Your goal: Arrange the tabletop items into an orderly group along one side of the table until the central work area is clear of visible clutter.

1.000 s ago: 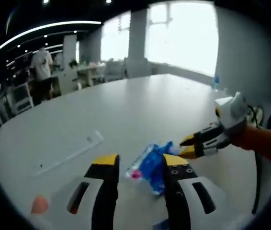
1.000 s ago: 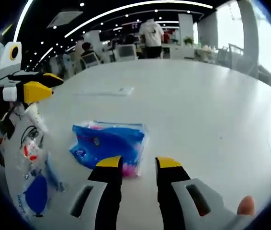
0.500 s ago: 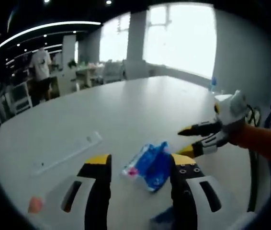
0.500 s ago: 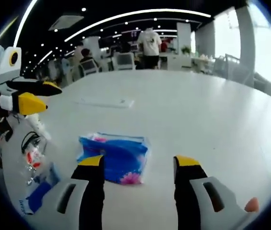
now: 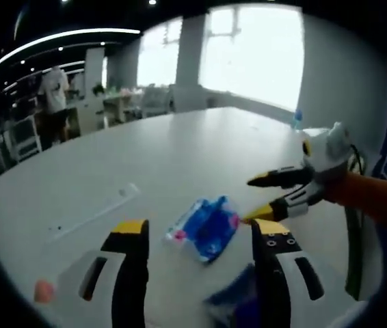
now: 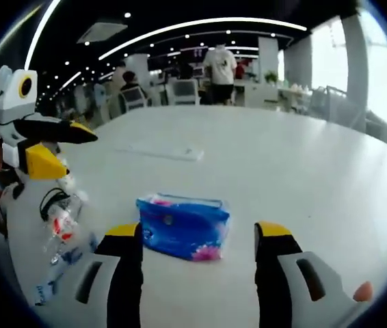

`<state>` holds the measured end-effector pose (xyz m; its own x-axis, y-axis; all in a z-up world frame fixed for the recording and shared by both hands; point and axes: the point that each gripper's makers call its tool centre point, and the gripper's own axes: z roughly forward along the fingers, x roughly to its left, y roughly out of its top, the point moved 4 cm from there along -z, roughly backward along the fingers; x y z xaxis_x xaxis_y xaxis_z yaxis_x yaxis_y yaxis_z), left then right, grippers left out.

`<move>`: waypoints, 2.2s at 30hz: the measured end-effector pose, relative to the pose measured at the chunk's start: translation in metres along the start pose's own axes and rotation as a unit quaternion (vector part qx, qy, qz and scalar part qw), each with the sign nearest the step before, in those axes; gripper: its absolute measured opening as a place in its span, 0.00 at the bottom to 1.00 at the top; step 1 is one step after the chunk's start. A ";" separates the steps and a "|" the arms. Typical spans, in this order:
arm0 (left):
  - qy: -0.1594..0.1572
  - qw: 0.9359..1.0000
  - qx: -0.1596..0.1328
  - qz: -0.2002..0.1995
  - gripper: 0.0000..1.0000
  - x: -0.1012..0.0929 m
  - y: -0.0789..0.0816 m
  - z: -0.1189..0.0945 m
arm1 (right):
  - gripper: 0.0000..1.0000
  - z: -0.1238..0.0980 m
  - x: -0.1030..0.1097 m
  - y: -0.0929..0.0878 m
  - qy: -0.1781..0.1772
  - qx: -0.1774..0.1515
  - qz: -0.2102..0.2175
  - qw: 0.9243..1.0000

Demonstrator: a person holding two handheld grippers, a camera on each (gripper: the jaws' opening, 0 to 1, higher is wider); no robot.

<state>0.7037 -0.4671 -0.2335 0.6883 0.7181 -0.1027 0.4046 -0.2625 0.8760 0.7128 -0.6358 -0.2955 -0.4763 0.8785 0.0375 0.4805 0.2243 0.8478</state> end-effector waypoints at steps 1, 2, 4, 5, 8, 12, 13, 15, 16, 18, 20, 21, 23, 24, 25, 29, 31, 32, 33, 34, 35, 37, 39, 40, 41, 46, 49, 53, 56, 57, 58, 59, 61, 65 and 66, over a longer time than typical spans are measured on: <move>-0.002 1.000 0.002 0.001 0.61 -0.001 -0.001 -0.001 | 0.68 -0.002 0.002 -0.001 0.000 0.001 -0.001 1.000; -0.007 1.000 0.003 -0.001 0.63 -0.003 -0.002 -0.003 | 0.69 -0.003 0.003 -0.001 0.003 0.000 -0.001 1.000; -0.014 1.000 0.005 -0.008 0.65 -0.005 -0.004 -0.006 | 0.71 -0.007 0.008 0.000 0.006 -0.002 -0.002 1.000; -0.016 1.000 0.005 -0.010 0.66 -0.006 -0.005 -0.007 | 0.72 -0.009 0.010 0.000 0.009 -0.004 -0.003 1.000; -0.023 1.000 0.009 -0.009 0.69 -0.011 -0.008 -0.012 | 0.74 -0.015 0.015 -0.001 0.014 -0.006 -0.004 1.000; -0.033 0.999 0.011 -0.004 0.71 -0.016 -0.015 -0.020 | 0.76 -0.022 0.023 -0.003 0.022 -0.005 -0.007 1.000; -0.034 0.999 0.012 -0.002 0.71 -0.017 -0.016 -0.022 | 0.76 -0.023 0.024 -0.003 0.023 -0.005 -0.007 1.000; -0.036 0.999 0.014 0.003 0.72 -0.019 -0.019 -0.027 | 0.78 -0.027 0.031 -0.004 0.032 -0.007 -0.010 0.999; -0.038 0.999 0.015 0.005 0.73 -0.021 -0.021 -0.030 | 0.79 -0.028 0.033 -0.004 0.034 -0.008 -0.010 0.999; -0.042 0.999 0.015 0.008 0.74 -0.024 -0.023 -0.035 | 0.80 -0.031 0.039 -0.006 0.040 -0.006 -0.014 0.999; -0.046 0.999 0.015 0.015 0.74 -0.029 -0.027 -0.044 | 0.81 -0.034 0.044 -0.007 0.043 -0.005 -0.017 0.999; -0.046 0.999 0.014 0.017 0.74 -0.030 -0.028 -0.048 | 0.82 -0.037 0.048 -0.007 0.049 -0.007 -0.019 0.999; -0.046 0.999 0.013 0.021 0.74 -0.030 -0.031 -0.058 | 0.83 -0.040 0.055 -0.007 0.056 -0.007 -0.022 0.998; -0.045 0.999 0.011 0.021 0.75 -0.030 -0.032 -0.061 | 0.83 -0.042 0.060 -0.008 0.060 -0.005 -0.026 0.998; -0.045 0.999 0.009 0.023 0.75 -0.031 -0.034 -0.067 | 0.83 -0.043 0.063 -0.008 0.063 -0.005 -0.030 0.998; -0.041 0.999 0.006 0.027 0.76 -0.032 -0.040 -0.087 | 0.84 -0.049 0.079 -0.008 0.076 -0.006 -0.036 0.996; -0.039 0.999 0.005 0.030 0.76 -0.031 -0.045 -0.099 | 0.84 -0.052 0.088 -0.008 0.083 -0.006 -0.039 0.996; -0.038 0.999 0.004 0.030 0.76 -0.031 -0.047 -0.104 | 0.85 -0.053 0.092 -0.008 0.087 -0.006 -0.043 0.995; -0.037 0.999 0.003 0.029 0.76 -0.030 -0.049 -0.108 | 0.85 -0.054 0.097 -0.008 0.092 -0.005 -0.046 0.995; -0.034 0.999 0.002 0.027 0.76 -0.029 -0.052 -0.116 | 0.85 -0.054 0.101 -0.009 0.095 -0.005 -0.048 0.994; -0.033 0.999 0.001 0.027 0.76 -0.029 -0.054 -0.120 | 0.85 -0.055 0.107 -0.009 0.100 -0.003 -0.051 0.994; -0.029 0.999 -0.002 0.025 0.77 -0.028 -0.058 -0.133 | 0.85 -0.058 0.116 -0.009 0.106 -0.005 -0.054 0.993; -0.026 0.999 -0.004 0.023 0.77 -0.027 -0.065 -0.144 | 0.85 -0.060 0.124 -0.008 0.112 -0.007 -0.054 0.992; -0.024 0.999 -0.004 0.021 0.77 -0.026 -0.068 -0.149 | 0.85 -0.061 0.130 -0.008 0.116 -0.008 -0.057 0.992; -0.021 1.000 -0.004 0.017 0.77 -0.025 -0.072 -0.156 | 0.85 -0.062 0.133 -0.008 0.118 -0.008 -0.058 0.991; -0.006 1.000 -0.006 0.002 0.77 -0.016 -0.091 -0.183 | 0.86 -0.065 0.157 -0.007 0.136 -0.008 -0.072 0.988; 0.005 1.000 -0.008 -0.011 0.77 -0.010 -0.101 -0.198 | 0.86 -0.066 0.168 -0.006 0.143 -0.009 -0.076 0.987; 0.021 0.999 -0.013 -0.031 0.76 -0.001 -0.115 -0.218 | 0.86 -0.067 0.186 -0.006 0.155 -0.006 -0.086 0.984; 0.034 0.998 -0.018 -0.043 0.76 0.006 -0.123 -0.229 | 0.85 -0.066 0.199 -0.006 0.162 -0.006 -0.090 0.983; 0.038 0.998 -0.020 -0.050 0.76 0.008 -0.126 -0.233 | 0.85 -0.066 0.205 -0.005 0.167 -0.006 -0.090 0.982; 0.042 0.997 -0.022 -0.055 0.76 0.009 -0.129 -0.236 | 0.85 -0.065 0.209 -0.005 0.169 -0.006 -0.089 0.981; 0.045 0.997 -0.025 -0.061 0.75 0.011 -0.132 -0.240 | 0.85 -0.064 0.215 -0.006 0.173 -0.006 -0.090 0.981; 0.048 0.996 -0.026 -0.067 0.75 0.011 -0.137 -0.244 | 0.85 -0.064 0.223 -0.007 0.178 -0.005 -0.092 0.980; 0.054 0.995 -0.028 -0.080 0.75 0.009 -0.147 -0.252 | 0.85 -0.061 0.240 -0.009 0.190 0.000 -0.096 0.977; 0.057 0.994 -0.030 -0.085 0.75 0.008 -0.150 -0.254 | 0.85 -0.060 0.245 -0.011 0.192 0.004 -0.097 0.976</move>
<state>0.4951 -0.2580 -0.2462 0.5387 0.8182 -0.2007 0.4706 -0.0947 0.8773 0.5466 -0.4483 -0.2637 -0.7997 0.5958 0.0739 0.3590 0.3760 0.8542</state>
